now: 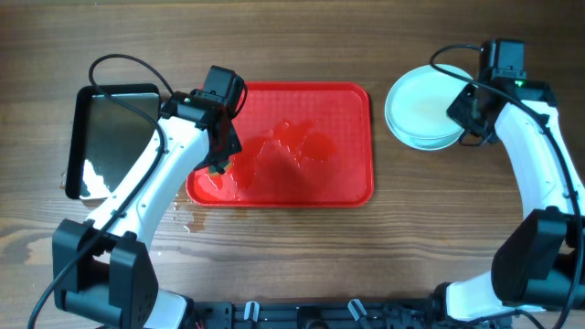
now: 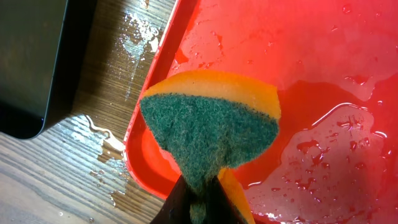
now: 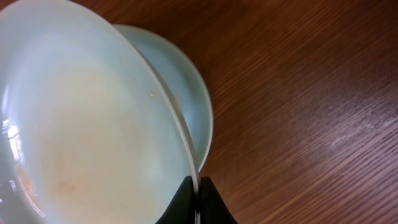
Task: Clean dirty plates on tray and stack at the side
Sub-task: 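Lift the last plate with the right gripper and stack it on the pile, then move the left gripper over the black tray and drop the sponge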
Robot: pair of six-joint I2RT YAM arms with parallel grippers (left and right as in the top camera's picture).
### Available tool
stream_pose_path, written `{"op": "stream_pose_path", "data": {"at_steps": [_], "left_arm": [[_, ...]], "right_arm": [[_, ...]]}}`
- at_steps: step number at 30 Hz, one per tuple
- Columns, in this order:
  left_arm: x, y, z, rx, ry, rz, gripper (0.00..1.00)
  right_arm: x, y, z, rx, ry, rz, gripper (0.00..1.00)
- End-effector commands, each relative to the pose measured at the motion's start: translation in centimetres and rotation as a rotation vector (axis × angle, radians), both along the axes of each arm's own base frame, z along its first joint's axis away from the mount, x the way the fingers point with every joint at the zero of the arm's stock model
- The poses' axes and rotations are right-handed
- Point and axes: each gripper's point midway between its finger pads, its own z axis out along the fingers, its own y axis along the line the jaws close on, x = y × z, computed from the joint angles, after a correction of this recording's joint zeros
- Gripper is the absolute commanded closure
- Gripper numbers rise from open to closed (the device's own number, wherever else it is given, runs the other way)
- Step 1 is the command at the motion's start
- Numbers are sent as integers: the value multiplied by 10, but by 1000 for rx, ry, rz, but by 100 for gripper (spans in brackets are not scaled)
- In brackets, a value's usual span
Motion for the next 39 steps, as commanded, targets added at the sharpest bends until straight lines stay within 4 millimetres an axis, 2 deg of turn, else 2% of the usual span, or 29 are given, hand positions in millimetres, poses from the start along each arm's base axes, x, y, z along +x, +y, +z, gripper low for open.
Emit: {"op": "stream_pose_path", "data": {"at_steps": [1, 2, 4, 5, 6, 7, 9, 10, 11, 13, 15, 18, 22, 28, 32, 36, 39], "left_arm": [[0, 1, -2, -4, 8, -15, 96], [0, 1, -2, -4, 8, -15, 96], [0, 1, -2, -4, 8, -16, 96], [0, 1, -2, -4, 8, -16, 96], [0, 1, -2, -4, 8, -15, 96], [0, 1, -2, -4, 7, -16, 96], [1, -2, -2, -16, 3, -17, 96], [1, -5, -3, -33, 3, -19, 96], [7, -16, -3, -97, -15, -29, 96], [12, -16, -2, -96, -36, -27, 96], [18, -11, 1, -103, -60, -3, 96], [28, 7, 3, -108, -89, 55, 96], [40, 61, 3, -103, -125, 204, 96], [46, 144, -11, -61, -146, 422, 96], [54, 172, -23, -52, -164, 466, 96], [67, 195, -36, -22, -186, 412, 93], [68, 208, -47, -13, -178, 421, 80]], "right_arm": [[4, -3, -12, 16, 17, 12, 88], [6, -3, -14, 11, 20, 29, 76], [8, -3, -18, 3, 26, 58, 32], [9, -2, -20, 5, 30, 77, 17], [10, 2, -20, 19, 30, 110, 6], [12, 8, -20, 43, 24, 146, 1], [16, 32, -17, 148, -6, 260, 0], [18, 54, -13, 249, -36, 338, 0], [16, 122, 8, 569, -125, 550, 0], [6, 156, 21, 730, -134, 616, 0], [-9, 183, 25, 802, -89, 660, 0], [-23, 204, 16, 762, -11, 708, 0], [-41, 235, 2, 642, 79, 806, 0], [-70, 297, 1, 631, 132, 927, 0], [-87, 331, 2, 623, 134, 1008, 0], [-105, 351, 0, 596, 157, 1082, 0], [-110, 353, -4, 546, 169, 1099, 0]]}}
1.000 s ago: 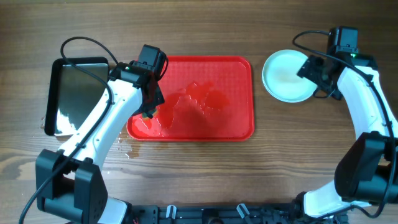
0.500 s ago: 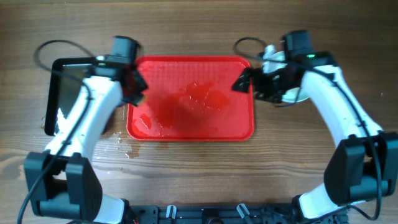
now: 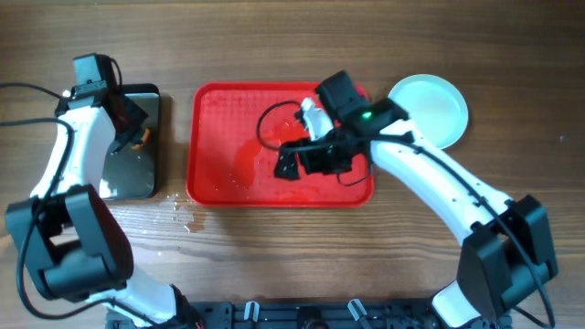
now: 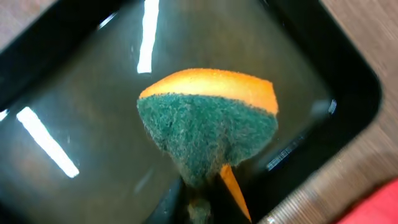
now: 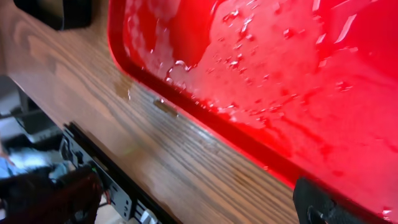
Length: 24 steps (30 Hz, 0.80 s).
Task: Clean dirty plates on tray and stack at the side
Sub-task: 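Move the left gripper over the black tray and drop the sponge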
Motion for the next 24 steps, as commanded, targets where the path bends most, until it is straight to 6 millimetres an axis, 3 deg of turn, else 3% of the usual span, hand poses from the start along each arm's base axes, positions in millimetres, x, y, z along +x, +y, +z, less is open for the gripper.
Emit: {"op": "stream_pose_path", "data": {"at_steps": [1, 3, 4, 5, 6, 8, 11, 12, 13, 18, 19, 20, 21, 22, 24], "left_arm": [[-4, 18, -16, 24, 45, -23, 79], [-7, 25, -17, 21, 48, -4, 76], [-9, 28, -17, 21, 48, 5, 68], [-10, 31, -17, 19, 52, 12, 51], [-13, 32, -18, 16, 61, 16, 45], [-20, 29, -18, -12, 79, 17, 45], [-20, 7, -4, -137, 28, 29, 58], [-18, -5, 8, -198, -15, 22, 63], [-14, -25, 39, -284, -108, -22, 68], [-25, -65, 125, -399, -328, -145, 61], [-30, -73, 140, -419, -363, -169, 57], [-37, -83, 155, -441, -396, -196, 43], [-48, -91, 167, -458, -415, -213, 16], [-58, -94, 173, -460, -414, -214, 0], [-76, -101, 182, -460, -413, -213, 0]], "right_arm": [[-2, -1, -6, -60, -25, 0, 0], [-3, -1, -6, -63, -15, -15, 0], [-3, -1, -6, -61, -13, -18, 0], [-2, -1, -6, -62, -9, -28, 0], [-2, -1, -6, -62, -3, -36, 0], [-3, -1, -6, -61, 12, -52, 0], [-7, -4, -4, -72, 33, -68, 0], [-9, -5, -1, -74, 36, -75, 0], [-11, -9, 8, -78, 32, -102, 0], [-24, -24, 52, -51, -57, -119, 0], [-29, -29, 62, -55, -83, -123, 0], [-37, -37, 74, -64, -116, -131, 0], [-44, -43, 83, -78, -138, -150, 0], [-54, -52, 93, -100, -168, -175, 0], [-71, -61, 107, -120, -212, -202, 0]]}}
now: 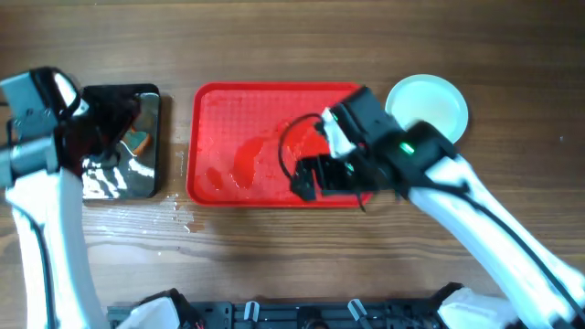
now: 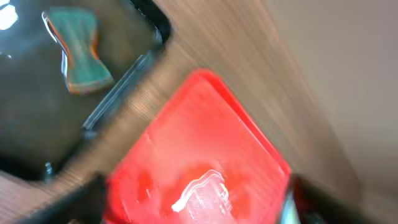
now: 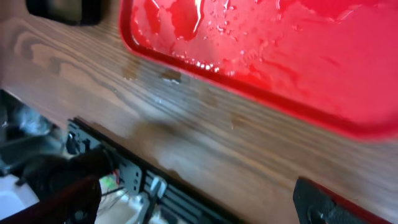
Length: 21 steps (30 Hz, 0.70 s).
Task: Clean dirty plates on tray and stack at the side
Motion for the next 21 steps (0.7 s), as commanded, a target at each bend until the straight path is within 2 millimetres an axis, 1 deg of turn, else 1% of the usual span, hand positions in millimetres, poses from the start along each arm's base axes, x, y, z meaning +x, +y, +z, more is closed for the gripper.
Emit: {"op": "stream_pose_path", "data": {"at_steps": [1, 4, 6, 7, 8, 16, 19, 21], "left_arm": [[-25, -24, 23, -68, -43, -54, 0], [-32, -26, 33, -57, -71, -55, 0], [-34, -27, 37, -52, -85, -56, 0], [-34, -27, 37, -51, -87, -56, 0], [-34, -27, 37, -51, -87, -56, 0], [-33, -27, 35, -54, -78, -55, 0], [-33, -27, 35, -54, -78, -55, 0], [-33, -27, 35, -54, -78, -55, 0]], "right_arm": [[-24, -20, 29, -54, -122, -83, 0], [-47, -32, 38, -102, -170, -127, 0], [-58, -45, 37, -154, -173, -197, 0], [-63, -49, 36, -174, -168, -223, 0], [-66, -48, 35, -176, -162, -223, 0], [-67, -48, 35, -177, -157, -226, 0], [-67, -51, 34, -202, -179, -178, 0], [-69, -55, 32, -224, -173, -180, 0]]}}
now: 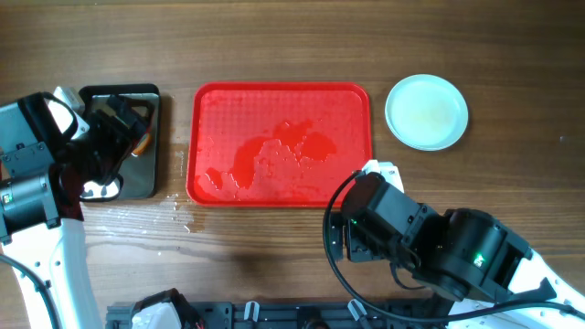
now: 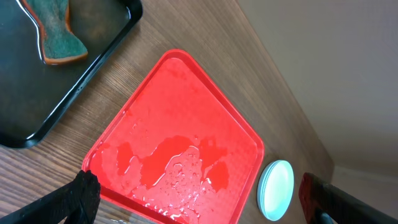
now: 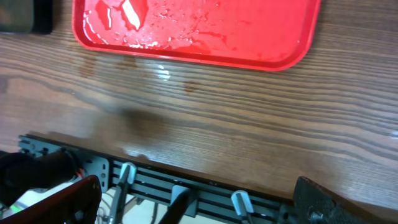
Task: Clean dirty plates on tray and stack at the side
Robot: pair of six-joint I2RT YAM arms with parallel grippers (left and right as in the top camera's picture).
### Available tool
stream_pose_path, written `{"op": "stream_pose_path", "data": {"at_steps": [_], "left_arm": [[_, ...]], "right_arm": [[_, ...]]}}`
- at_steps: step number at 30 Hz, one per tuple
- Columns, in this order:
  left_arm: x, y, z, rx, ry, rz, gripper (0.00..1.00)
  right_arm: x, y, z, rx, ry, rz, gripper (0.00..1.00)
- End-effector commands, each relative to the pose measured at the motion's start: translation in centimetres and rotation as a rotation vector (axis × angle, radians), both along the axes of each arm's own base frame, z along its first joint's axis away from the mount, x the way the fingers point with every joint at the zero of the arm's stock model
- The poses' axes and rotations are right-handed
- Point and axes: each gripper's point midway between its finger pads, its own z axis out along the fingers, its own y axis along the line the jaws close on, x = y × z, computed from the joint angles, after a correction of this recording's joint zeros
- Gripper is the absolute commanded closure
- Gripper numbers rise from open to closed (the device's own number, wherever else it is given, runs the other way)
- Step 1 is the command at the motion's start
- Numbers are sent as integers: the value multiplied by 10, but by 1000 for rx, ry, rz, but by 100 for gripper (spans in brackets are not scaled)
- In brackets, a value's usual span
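The red tray lies mid-table, wet and holding no plates. A stack of pale plates sits on the wood to its right, also seen as the plates. The orange-and-green sponge lies in the black pan at the left. High above the pan's near side, my left gripper is open and holds nothing. My right gripper is open and holds nothing, raised over the table's front edge, with the tray beyond it.
Water spots the wood by the tray's front left corner. A black rail with clamps runs along the table's front edge. The right arm's body hangs over the front right of the table.
My right arm has gone from over the tray's front right part back to the table's front right, off the tray. My left gripper now sits higher. The sponge still lies in the pan.
At first my left gripper held the sponge over the tray's left side and my right was shut on a plate at the stack. Then the sponge was over the pan and my right gripper, open, over the tray. The sponge then lay in the pan. Now both arms are drawn back.
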Motion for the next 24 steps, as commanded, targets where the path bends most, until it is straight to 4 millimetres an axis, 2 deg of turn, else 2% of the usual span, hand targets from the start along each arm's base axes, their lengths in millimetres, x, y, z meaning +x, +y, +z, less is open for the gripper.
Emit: {"op": "stream_pose_path", "data": {"at_steps": [1, 4, 7, 10, 12, 18, 21, 24], "left_arm": [[0, -2, 1, -13, -5, -11, 0], [0, -2, 1, -13, -5, -11, 0], [0, -2, 1, -13, -5, -11, 0], [0, -2, 1, -13, -5, -11, 0], [0, -2, 1, -13, -5, -11, 0], [0, -2, 1, -13, -5, -11, 0], [0, -2, 1, -13, -5, -11, 0], [0, -2, 1, -13, -5, -11, 0]], "right_arm": [[-1, -9, -3, -53, -13, 9, 0], [5, -12, 0, -58, -47, -10, 0], [26, -11, 19, 1, -177, 10, 0], [46, -3, 47, 150, -363, 121, 0], [55, -7, 52, 260, -447, 137, 0], [78, -52, 7, 412, -595, -37, 0], [84, -65, -9, 494, -728, -64, 0], [88, -74, -16, 553, -869, -71, 0]]}}
